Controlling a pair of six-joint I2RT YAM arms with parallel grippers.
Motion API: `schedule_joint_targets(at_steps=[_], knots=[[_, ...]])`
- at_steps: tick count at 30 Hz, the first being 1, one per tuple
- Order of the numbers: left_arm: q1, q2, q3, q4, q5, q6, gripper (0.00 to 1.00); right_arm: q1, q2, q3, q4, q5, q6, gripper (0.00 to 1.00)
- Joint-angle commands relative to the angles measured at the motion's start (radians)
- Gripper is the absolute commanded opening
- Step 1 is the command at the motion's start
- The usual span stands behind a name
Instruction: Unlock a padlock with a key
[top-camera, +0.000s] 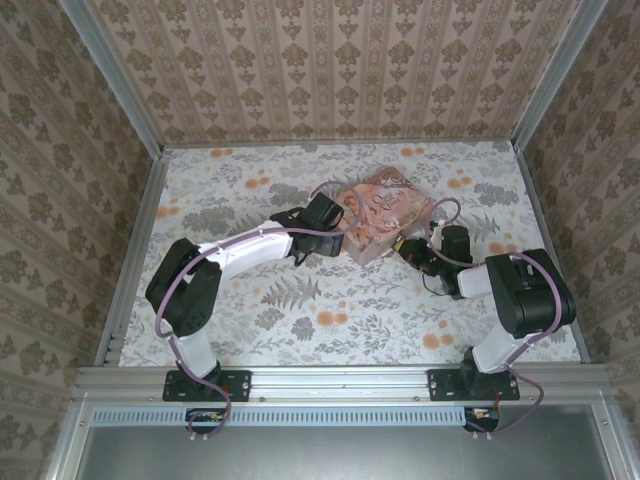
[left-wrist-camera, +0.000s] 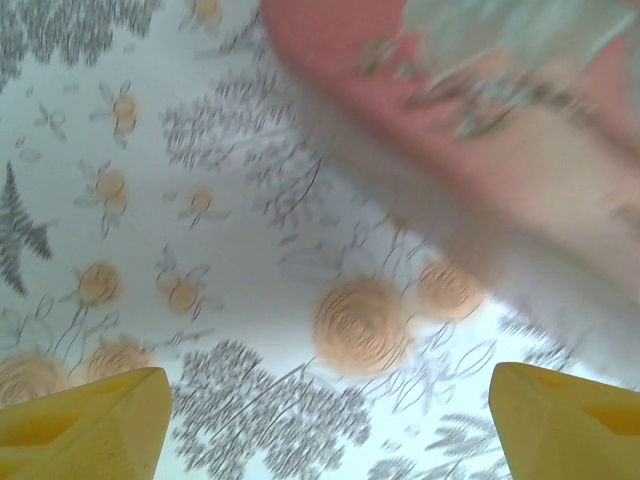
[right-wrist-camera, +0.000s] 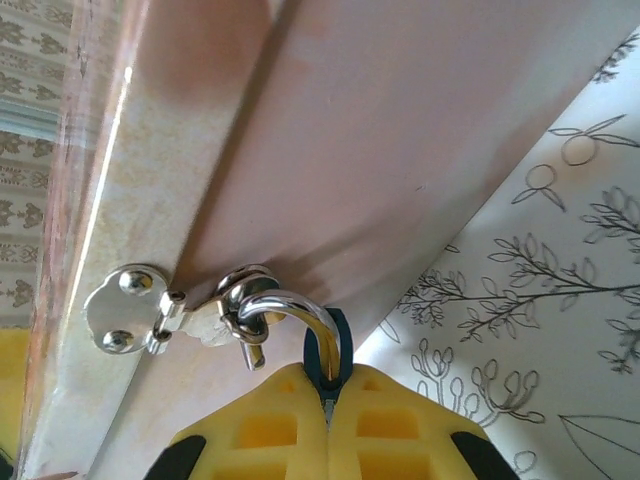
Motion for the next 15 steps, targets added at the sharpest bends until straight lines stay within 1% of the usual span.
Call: schedule_joint_targets(at_steps=[1,5,10,15], knots=[[-0.007,-0.009,0.045,-0.102,0.004,0.047,0.84,-0.004,0.002,-0.054,0.012,0.063,0.016,0.02],[-0.011,-0.003,0.048,-0.084,0.028,0.049,0.84,0.006,0.016,-0.094,0.062,0.081,0.037,0.13],[-0.011,0.01,0.053,-0.071,0.045,0.052,0.84,0.018,0.031,-0.113,0.107,0.098,0.057,0.19],[-0.011,0.008,0.059,-0.069,0.052,0.057,0.84,0.034,0.028,-0.112,0.102,0.127,0.061,0.2]])
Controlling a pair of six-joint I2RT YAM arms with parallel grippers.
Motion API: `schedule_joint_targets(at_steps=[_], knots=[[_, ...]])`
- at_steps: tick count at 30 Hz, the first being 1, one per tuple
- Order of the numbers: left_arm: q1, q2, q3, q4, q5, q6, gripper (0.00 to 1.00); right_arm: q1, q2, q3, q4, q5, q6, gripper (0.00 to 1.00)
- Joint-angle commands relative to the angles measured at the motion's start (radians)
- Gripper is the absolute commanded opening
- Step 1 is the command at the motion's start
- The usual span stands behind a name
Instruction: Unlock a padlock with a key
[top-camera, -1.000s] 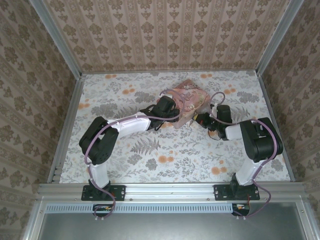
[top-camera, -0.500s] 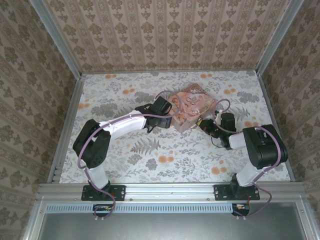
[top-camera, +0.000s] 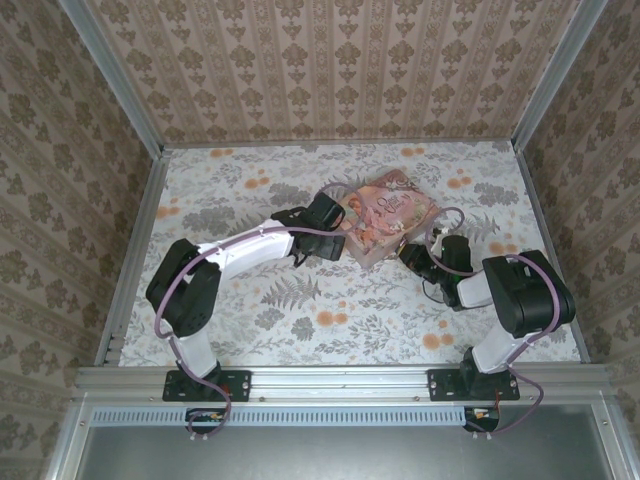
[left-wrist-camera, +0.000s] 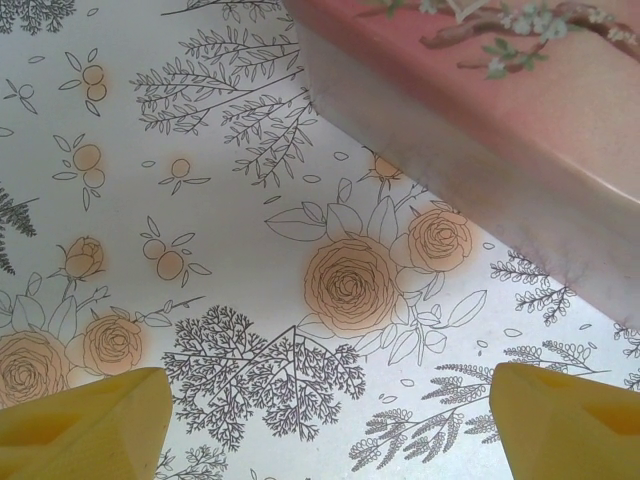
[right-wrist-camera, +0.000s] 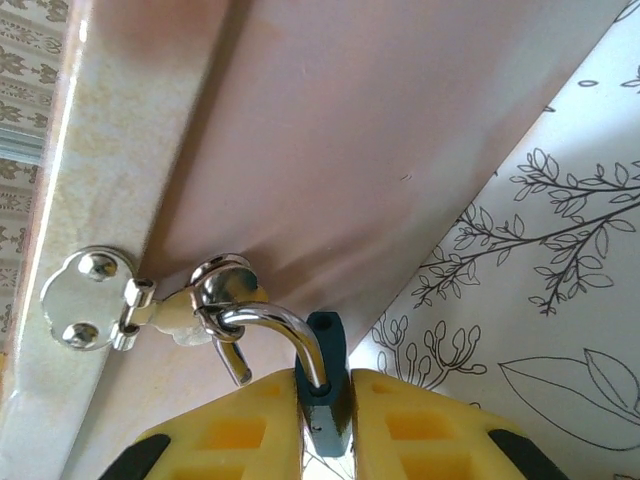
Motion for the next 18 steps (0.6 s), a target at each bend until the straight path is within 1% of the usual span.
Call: schedule_joint_targets(at_steps=[1,4,8,9,18], knots=[[-0.003,0.008,0.037,-0.02,0.014,0.023,0.84,0.012,0.02,-0.024,-0.041,0.055,0.018,0.19],[-0.004,0.008,0.049,-0.025,0.02,0.026,0.84,0.017,0.021,-0.026,-0.042,0.072,0.022,0.16],[-0.009,0.009,0.079,-0.039,0.025,0.034,0.84,0.017,0.021,-0.035,-0.043,0.083,0.022,0.02],[-0.012,0.012,0.091,-0.043,0.026,0.037,0.84,0.017,0.018,-0.038,-0.043,0.084,0.021,0.0],[-0.055,0.09,0.262,-0.114,-0.027,0.098,0.84,0.017,0.01,-0.048,-0.056,0.08,0.027,0.0]])
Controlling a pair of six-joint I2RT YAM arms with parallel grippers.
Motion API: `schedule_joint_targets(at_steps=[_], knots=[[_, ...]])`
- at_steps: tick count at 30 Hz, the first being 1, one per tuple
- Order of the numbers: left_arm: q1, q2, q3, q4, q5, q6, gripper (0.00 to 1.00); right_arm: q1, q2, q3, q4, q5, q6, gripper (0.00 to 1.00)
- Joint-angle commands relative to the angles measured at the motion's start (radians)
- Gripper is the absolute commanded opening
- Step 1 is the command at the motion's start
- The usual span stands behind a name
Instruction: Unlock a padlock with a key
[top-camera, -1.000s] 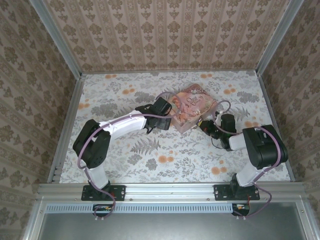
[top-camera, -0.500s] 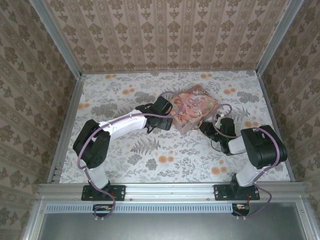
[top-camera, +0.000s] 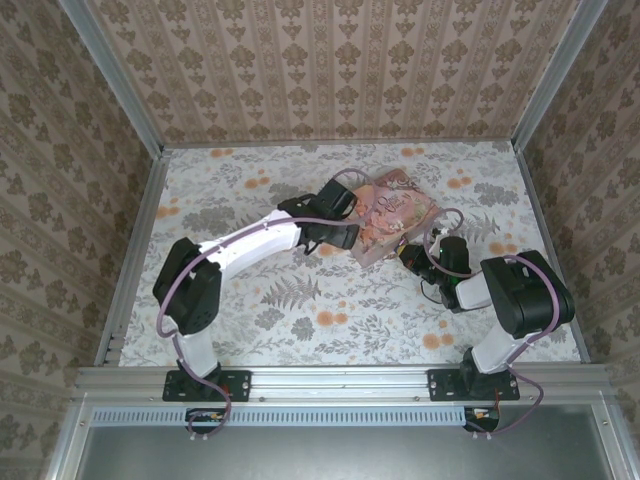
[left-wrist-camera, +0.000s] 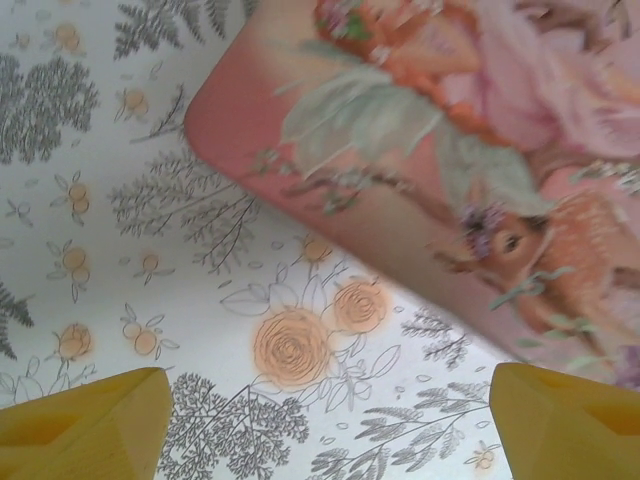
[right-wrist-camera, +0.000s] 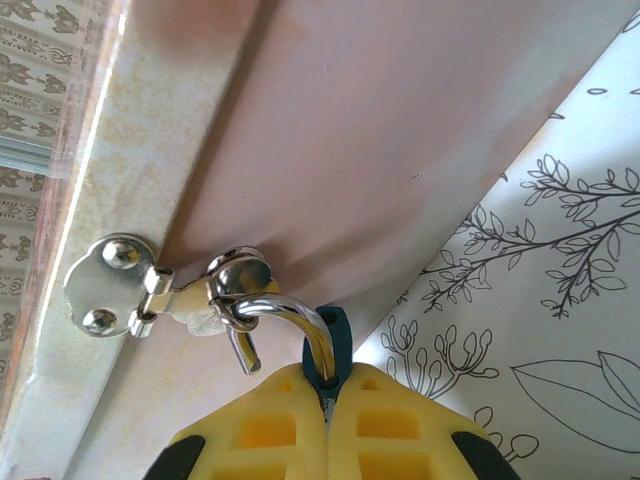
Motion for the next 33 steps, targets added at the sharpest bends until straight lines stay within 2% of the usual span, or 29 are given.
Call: schedule_joint_targets(at_steps=[1,11,18,23,27,31,33], knots=[[-0.018,0.055,0.081,-0.057,-0.031,0.054,0.84,0.002,0.009,-0.038,-0.089,0.042,0.018,0.0],[-0.074,0.235,0.259,-0.099,-0.08,0.111,0.84,0.001,-0.029,-0.069,-0.118,0.051,0.008,0.0],[-0.111,0.318,0.279,-0.145,-0.173,0.138,0.84,0.002,-0.059,-0.058,-0.166,0.058,-0.007,0.0],[-0.114,0.334,0.245,-0.147,-0.178,0.134,0.8,-0.01,-0.078,-0.034,-0.184,0.092,0.022,0.0],[-0.113,0.361,0.242,-0.172,-0.188,0.141,0.77,-0.04,-0.082,0.028,-0.247,0.078,0.039,0.0],[-0.114,0.383,0.235,-0.184,-0.195,0.146,0.75,-0.075,-0.095,0.111,-0.452,0.081,0.026,0.0],[-0.115,0.389,0.225,-0.181,-0.195,0.148,0.74,-0.088,-0.102,0.122,-0.488,0.09,0.019,0.0]])
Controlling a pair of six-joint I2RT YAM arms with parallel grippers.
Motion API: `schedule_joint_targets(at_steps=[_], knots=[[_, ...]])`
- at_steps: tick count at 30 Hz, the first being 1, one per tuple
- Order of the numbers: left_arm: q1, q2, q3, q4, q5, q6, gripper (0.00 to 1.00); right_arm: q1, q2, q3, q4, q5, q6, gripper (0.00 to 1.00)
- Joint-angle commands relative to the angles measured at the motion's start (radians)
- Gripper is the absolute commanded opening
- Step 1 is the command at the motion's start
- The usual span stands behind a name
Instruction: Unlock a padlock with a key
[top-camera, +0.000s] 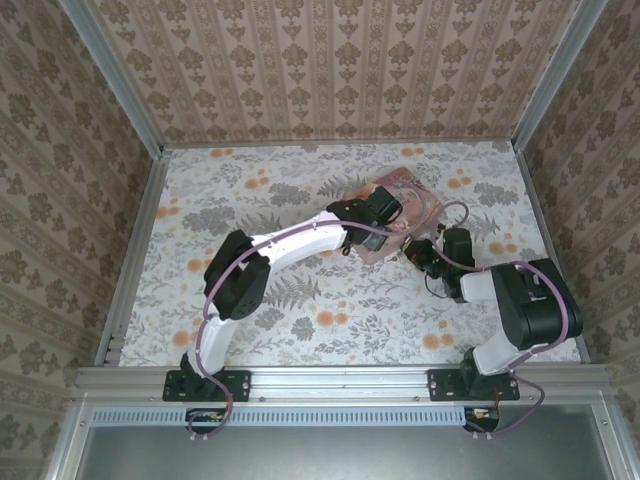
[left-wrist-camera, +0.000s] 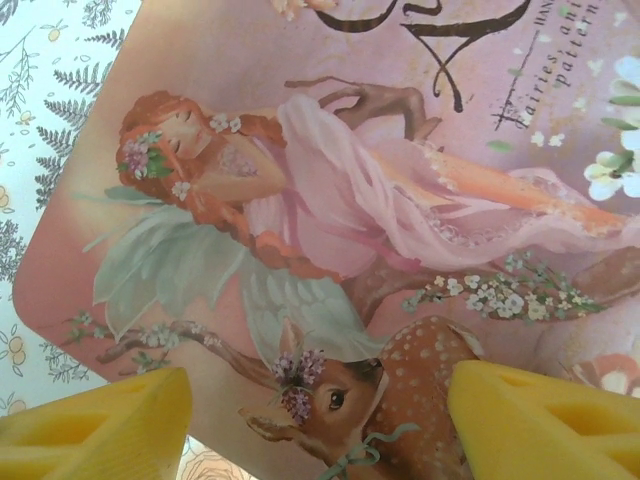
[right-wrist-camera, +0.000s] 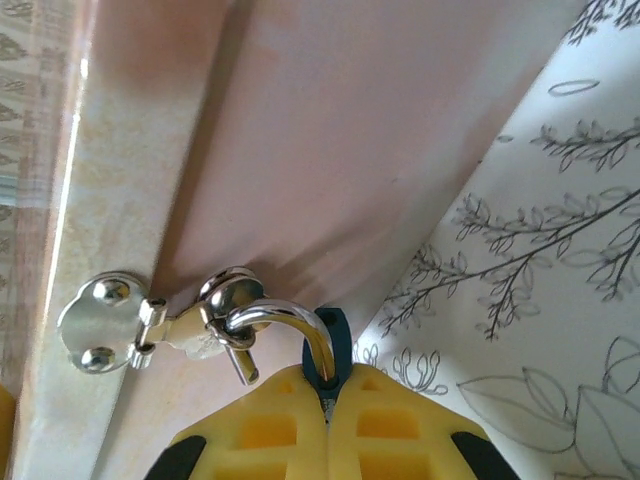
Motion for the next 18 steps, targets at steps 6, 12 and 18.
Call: schedule_joint_targets(at_steps=[6,12,18], knots=[[0.009,0.119,-0.056,-0.165,-0.015,0.045,0.73,-0.082,0.01,0.018,-0.112,0.004,0.014,0.0],[0.011,0.144,-0.039,-0.174,0.003,0.052,0.71,-0.175,0.088,0.082,-0.088,-0.178,0.032,0.0],[0.014,0.165,-0.02,-0.178,0.021,0.06,0.7,-0.185,0.048,0.19,-0.394,-0.032,-0.046,0.0]])
